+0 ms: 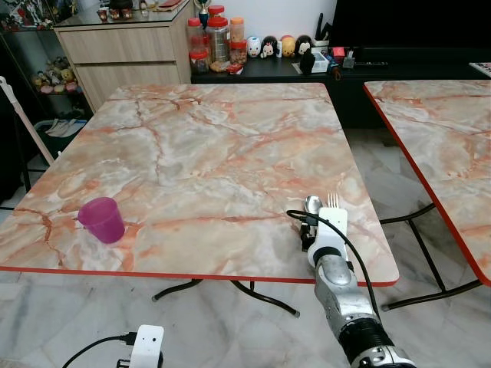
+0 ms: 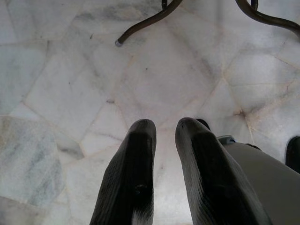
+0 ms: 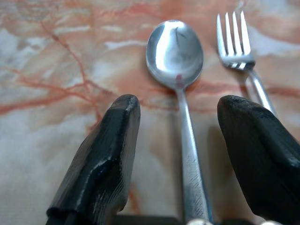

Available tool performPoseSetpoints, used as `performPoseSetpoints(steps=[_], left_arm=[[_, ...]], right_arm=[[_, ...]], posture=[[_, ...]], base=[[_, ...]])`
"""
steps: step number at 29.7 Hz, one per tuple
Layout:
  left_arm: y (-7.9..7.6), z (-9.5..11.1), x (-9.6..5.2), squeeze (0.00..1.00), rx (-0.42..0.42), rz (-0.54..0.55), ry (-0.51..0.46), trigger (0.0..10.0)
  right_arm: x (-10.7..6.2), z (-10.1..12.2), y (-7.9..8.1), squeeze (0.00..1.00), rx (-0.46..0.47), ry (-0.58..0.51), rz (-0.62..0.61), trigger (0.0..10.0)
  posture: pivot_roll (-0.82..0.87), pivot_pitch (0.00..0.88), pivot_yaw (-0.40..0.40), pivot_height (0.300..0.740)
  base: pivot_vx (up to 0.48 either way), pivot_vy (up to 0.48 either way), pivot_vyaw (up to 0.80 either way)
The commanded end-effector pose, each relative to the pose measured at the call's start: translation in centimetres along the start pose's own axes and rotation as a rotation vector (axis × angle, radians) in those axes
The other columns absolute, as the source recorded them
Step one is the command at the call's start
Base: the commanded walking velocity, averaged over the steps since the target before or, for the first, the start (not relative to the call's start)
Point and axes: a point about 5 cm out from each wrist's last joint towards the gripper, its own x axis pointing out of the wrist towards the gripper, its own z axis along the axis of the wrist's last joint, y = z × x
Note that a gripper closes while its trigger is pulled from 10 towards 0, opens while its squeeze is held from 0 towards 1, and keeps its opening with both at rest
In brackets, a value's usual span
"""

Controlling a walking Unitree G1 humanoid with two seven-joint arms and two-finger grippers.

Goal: Setting the table

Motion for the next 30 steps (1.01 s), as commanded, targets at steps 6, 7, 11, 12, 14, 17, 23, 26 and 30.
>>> performPoseSetpoints(steps=[6, 7, 11, 12, 14, 17, 23, 26, 30], left_arm=[[0.63, -0.26, -0.03, 0.00, 0.014, 0.000, 0.019, 10.0], [0.64, -0.25, -0.03, 0.00, 0.015, -0.001, 0.019, 10.0], [0.70, -0.34, -0.05, 0.00, 0.018, -0.004, 0.024, 10.0], [0.70, -0.34, -0.05, 0.00, 0.018, -0.004, 0.024, 10.0], [0.72, -0.44, -0.08, 0.00, 0.019, -0.006, 0.028, 10.0], [0.61, -0.44, -0.07, 0.00, 0.018, -0.014, 0.030, 10.0], [0.46, -0.48, -0.06, 0.00, 0.015, -0.026, 0.036, 10.0], [0.23, -0.60, -0.09, 0.00, 0.011, -0.036, 0.044, 10.0], [-0.17, -0.67, -0.10, 0.00, -0.007, -0.060, 0.051, 10.0]], right_arm=[[0.18, 0.19, 0.30, 0.00, 0.042, 0.022, -0.005, 10.0], [0.16, 0.09, 0.31, 0.00, 0.046, 0.029, -0.004, 10.0], [0.17, 0.07, 0.44, 0.00, 0.063, 0.038, -0.002, 10.0], [0.17, 0.07, 0.44, 0.00, 0.063, 0.038, -0.002, 10.0], [0.21, 0.06, 0.50, 0.00, 0.070, 0.042, 0.001, 10.0], [0.28, 0.18, 0.57, 0.00, 0.071, 0.043, 0.002, 10.0], [0.43, 0.46, 0.67, 0.00, 0.062, 0.047, 0.011, 10.0], [0.53, 0.49, 0.62, 0.00, 0.051, 0.061, 0.015, 10.0], [0.65, 0.51, 0.24, 0.00, 0.027, 0.073, -0.001, 10.0]], posture=[[0.04, 0.000, 0.045, 0.740], [0.04, 0.000, 0.045, 0.740], [0.03, 0.003, 0.051, 0.740], [0.03, 0.003, 0.051, 0.740], [0.03, 0.002, 0.053, 0.740], [0.03, 0.002, 0.053, 0.740], [0.03, 0.008, 0.053, 0.740], [0.03, 0.013, 0.048, 0.740], [0.03, 0.019, 0.041, 0.740]], base=[[0.000, 0.000, 0.00], [0.000, 0.000, 0.00], [0.000, 0.000, 0.00], [0.000, 0.000, 0.00], [0.000, 0.000, 0.00], [0.000, 0.000, 0.00], [0.000, 0.000, 0.00], [0.000, 0.000, 0.00], [0.000, 0.000, 0.00]])
